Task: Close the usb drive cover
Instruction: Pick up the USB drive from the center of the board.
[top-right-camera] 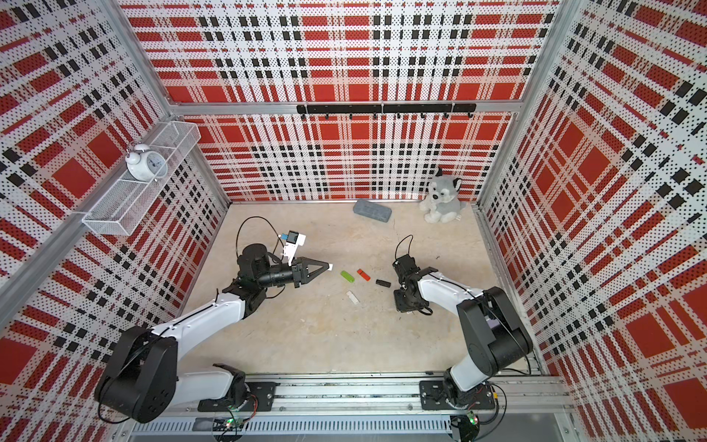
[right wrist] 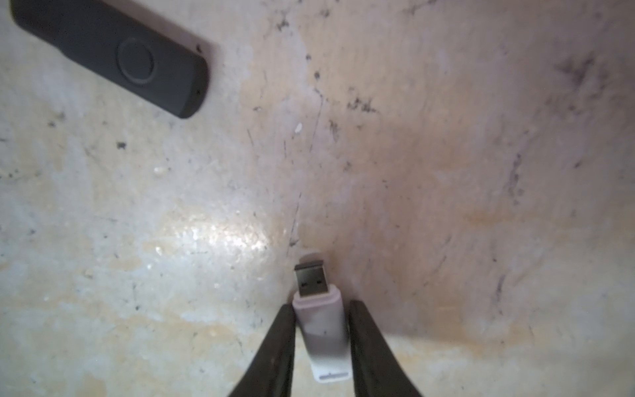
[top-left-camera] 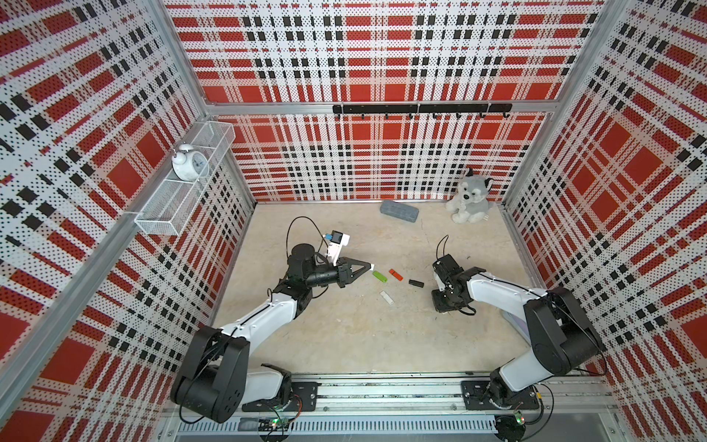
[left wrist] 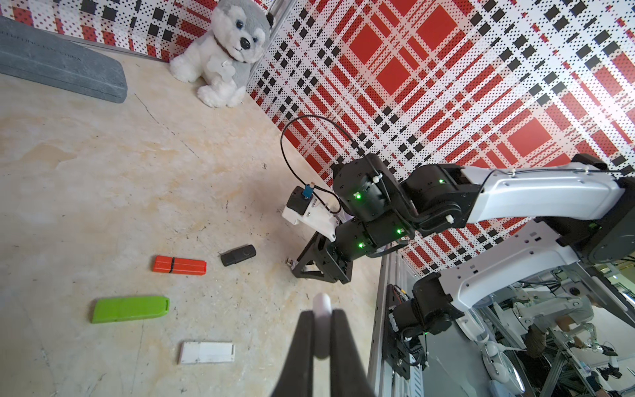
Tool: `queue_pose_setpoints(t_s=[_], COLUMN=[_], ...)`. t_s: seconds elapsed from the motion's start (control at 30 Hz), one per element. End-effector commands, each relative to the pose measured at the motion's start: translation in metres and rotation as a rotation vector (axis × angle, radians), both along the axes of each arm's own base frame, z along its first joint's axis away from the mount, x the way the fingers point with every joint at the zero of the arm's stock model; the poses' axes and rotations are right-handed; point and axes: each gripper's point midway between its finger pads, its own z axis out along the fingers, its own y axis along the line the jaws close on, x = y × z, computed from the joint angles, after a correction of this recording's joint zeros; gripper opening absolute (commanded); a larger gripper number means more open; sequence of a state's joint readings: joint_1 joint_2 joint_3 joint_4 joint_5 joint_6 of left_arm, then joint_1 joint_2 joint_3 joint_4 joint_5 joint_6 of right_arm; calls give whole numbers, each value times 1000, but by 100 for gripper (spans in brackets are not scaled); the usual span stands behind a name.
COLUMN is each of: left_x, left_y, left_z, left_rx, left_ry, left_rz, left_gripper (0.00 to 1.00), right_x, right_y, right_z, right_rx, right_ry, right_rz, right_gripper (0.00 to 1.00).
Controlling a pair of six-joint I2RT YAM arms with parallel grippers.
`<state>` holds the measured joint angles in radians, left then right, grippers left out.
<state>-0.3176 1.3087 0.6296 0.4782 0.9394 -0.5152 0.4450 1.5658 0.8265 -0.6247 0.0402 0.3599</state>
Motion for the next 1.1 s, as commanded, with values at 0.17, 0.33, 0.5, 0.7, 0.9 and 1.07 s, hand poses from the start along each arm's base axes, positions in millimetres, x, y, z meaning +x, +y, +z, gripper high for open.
queue_pose_setpoints(t_s=[0.17, 0.33, 0.5, 0.7, 0.9, 1.07], left_x=[4, 6, 11, 19, 22, 24], left_y=[1, 2, 2, -10, -19, -26], left_z=[14, 14, 3, -15, 12, 40], left_rx=[-5, 3, 56, 254, 212, 169], left_ry=[-38, -32, -15, -9, -38, -65], left_rz=[-2, 3, 18, -6, -11, -25], left_gripper=[0, 0, 0, 0, 0, 0], right_x=[-26, -19, 0, 28, 40, 35], right_y=[-1, 4, 15, 35, 60, 88], right_z=[-18, -17, 15, 87, 159, 201], right_rx=[-63, -46, -6, 71, 161, 184], right_ry=[106, 71, -72, -387, -701, -885], right_rz=[19, 28, 83, 227, 435, 642], right_gripper=[25, 17, 15, 14, 15, 16])
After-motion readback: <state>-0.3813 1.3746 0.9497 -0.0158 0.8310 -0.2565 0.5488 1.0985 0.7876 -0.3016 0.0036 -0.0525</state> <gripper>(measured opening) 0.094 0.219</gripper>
